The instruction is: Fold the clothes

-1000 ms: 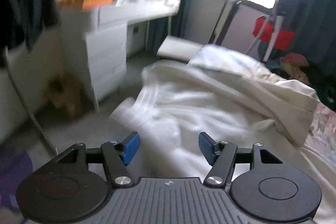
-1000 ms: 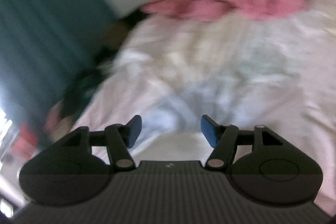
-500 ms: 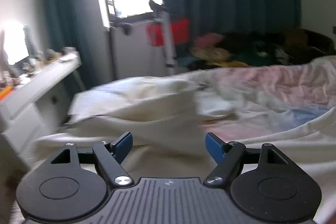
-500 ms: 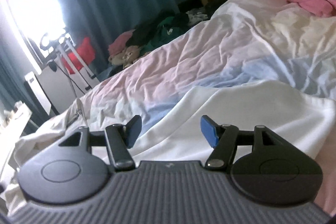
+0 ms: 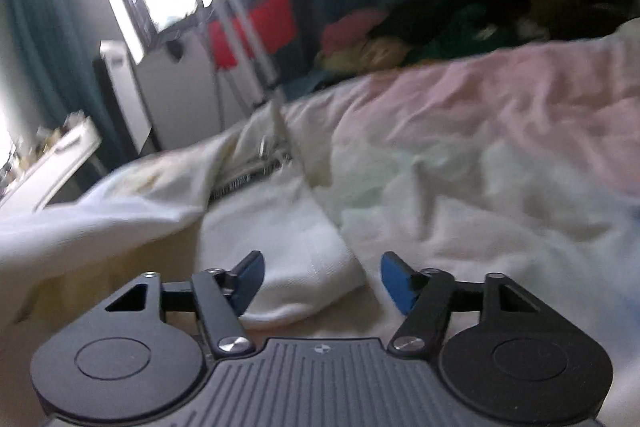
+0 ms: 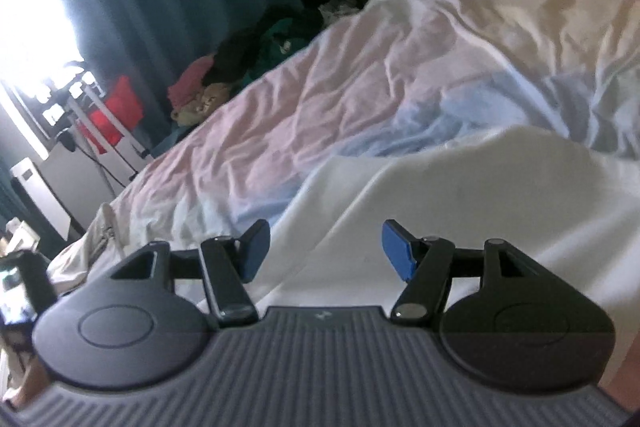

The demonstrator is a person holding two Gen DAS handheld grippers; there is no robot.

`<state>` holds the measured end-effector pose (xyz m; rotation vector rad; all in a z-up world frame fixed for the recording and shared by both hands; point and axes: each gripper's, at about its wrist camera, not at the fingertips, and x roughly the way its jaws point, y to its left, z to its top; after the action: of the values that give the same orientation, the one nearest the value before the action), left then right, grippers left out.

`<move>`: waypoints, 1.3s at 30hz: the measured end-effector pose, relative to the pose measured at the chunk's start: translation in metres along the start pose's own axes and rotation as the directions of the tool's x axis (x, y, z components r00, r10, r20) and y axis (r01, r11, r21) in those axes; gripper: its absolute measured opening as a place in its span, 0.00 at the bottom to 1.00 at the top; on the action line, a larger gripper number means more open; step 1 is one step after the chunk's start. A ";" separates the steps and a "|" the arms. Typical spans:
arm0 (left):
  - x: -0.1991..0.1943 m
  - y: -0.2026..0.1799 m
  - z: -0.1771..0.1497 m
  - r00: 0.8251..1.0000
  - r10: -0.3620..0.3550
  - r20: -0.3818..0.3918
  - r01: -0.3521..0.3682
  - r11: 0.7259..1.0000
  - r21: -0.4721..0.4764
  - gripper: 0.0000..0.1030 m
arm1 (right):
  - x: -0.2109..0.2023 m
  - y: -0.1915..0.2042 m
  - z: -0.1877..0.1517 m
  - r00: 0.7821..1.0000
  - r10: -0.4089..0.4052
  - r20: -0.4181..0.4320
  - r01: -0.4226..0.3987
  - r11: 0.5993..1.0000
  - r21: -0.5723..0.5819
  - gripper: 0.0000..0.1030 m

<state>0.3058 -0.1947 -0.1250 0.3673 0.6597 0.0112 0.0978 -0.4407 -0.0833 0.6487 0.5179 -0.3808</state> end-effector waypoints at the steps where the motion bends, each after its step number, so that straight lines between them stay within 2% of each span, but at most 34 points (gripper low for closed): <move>1: 0.006 -0.001 0.001 1.000 -0.003 -0.011 0.003 1.000 -0.005 0.53 | 0.005 -0.001 -0.001 1.000 0.004 -0.016 -0.004 1.000 0.007 0.63; 5: 0.014 -0.010 0.008 0.999 0.027 -0.024 -0.027 0.999 0.029 0.31 | 0.017 -0.004 -0.001 0.999 0.016 -0.041 -0.014 0.999 0.035 0.63; 6: 0.015 -0.011 0.010 0.999 0.037 -0.034 -0.036 0.999 0.033 0.23 | 0.019 -0.005 -0.001 0.999 0.020 -0.042 -0.019 0.999 0.043 0.63; 8: 0.020 -0.014 0.013 0.997 0.051 -0.051 -0.048 0.998 0.052 0.14 | 0.019 -0.009 0.000 0.999 0.030 -0.044 -0.028 0.997 0.066 0.63; 11: 0.017 -0.014 0.018 0.997 0.063 -0.046 -0.061 0.996 0.062 0.09 | 0.017 -0.014 0.001 0.998 0.045 -0.046 -0.040 0.994 0.099 0.63; 13: 0.004 -0.015 0.023 0.998 0.067 -0.014 -0.066 0.995 0.074 0.08 | 0.014 -0.016 0.002 0.997 0.058 -0.045 -0.053 0.992 0.111 0.63; 16: -0.023 -0.016 0.041 0.998 0.008 0.068 -0.013 0.997 0.070 0.08 | 0.009 -0.017 0.003 0.997 0.069 -0.031 -0.065 0.991 0.118 0.63; 18: -0.046 -0.019 0.060 0.991 -0.078 0.112 0.071 0.995 0.068 0.07 | 0.006 -0.017 0.005 0.997 0.069 -0.019 -0.066 0.990 0.124 0.63; 19: -0.060 -0.022 0.070 0.981 -0.128 0.143 0.119 0.990 0.071 0.07 | 0.004 -0.018 0.005 0.998 0.067 -0.014 -0.065 0.990 0.127 0.63; 21: -0.088 -0.030 0.093 0.950 -0.230 0.211 0.218 0.973 0.078 0.05 | 0.004 -0.020 0.007 0.998 0.059 -0.008 -0.057 0.990 0.133 0.63; 23: -0.116 -0.044 0.114 0.901 -0.333 0.276 0.315 0.943 0.111 0.05 | 0.004 -0.021 0.008 0.999 0.046 -0.008 -0.045 0.990 0.135 0.63; 27: -0.164 -0.080 0.148 0.776 -0.520 0.357 0.487 0.854 0.183 0.06 | 0.005 -0.026 0.010 1.000 0.025 0.005 -0.025 0.989 0.148 0.63; 29: -0.175 -0.097 0.152 0.744 -0.574 0.343 0.534 0.819 0.210 0.05 | 0.005 -0.029 0.010 1.000 0.013 0.014 -0.015 0.989 0.149 0.63; 31: -0.181 -0.109 0.152 0.720 -0.617 0.318 0.575 0.786 0.225 0.12 | 0.006 -0.031 0.011 1.000 0.001 0.020 -0.004 0.989 0.149 0.63; 33: -0.180 -0.100 0.136 0.727 -0.627 0.278 0.594 0.778 0.203 0.26 | 0.008 -0.035 0.011 1.000 -0.004 0.014 0.001 0.988 0.157 0.63; 35: -0.178 -0.088 0.118 0.739 -0.631 0.237 0.606 0.776 0.176 0.35 | 0.010 -0.038 0.011 1.000 0.001 0.008 -0.002 0.986 0.168 0.63; 36: -0.176 -0.072 0.103 0.757 -0.615 0.221 0.599 0.788 0.140 0.39 | 0.010 -0.039 0.011 1.000 0.004 0.006 -0.005 0.985 0.171 0.63; 39: -0.172 -0.004 0.044 0.829 -0.533 0.170 0.542 0.840 -0.005 0.46 | 0.010 -0.039 0.011 1.000 0.026 0.000 -0.026 0.983 0.182 0.63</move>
<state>0.1956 -0.2344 0.0080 0.1163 0.5811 -0.5385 0.0905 -0.4784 -0.1004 0.8321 0.4797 -0.4058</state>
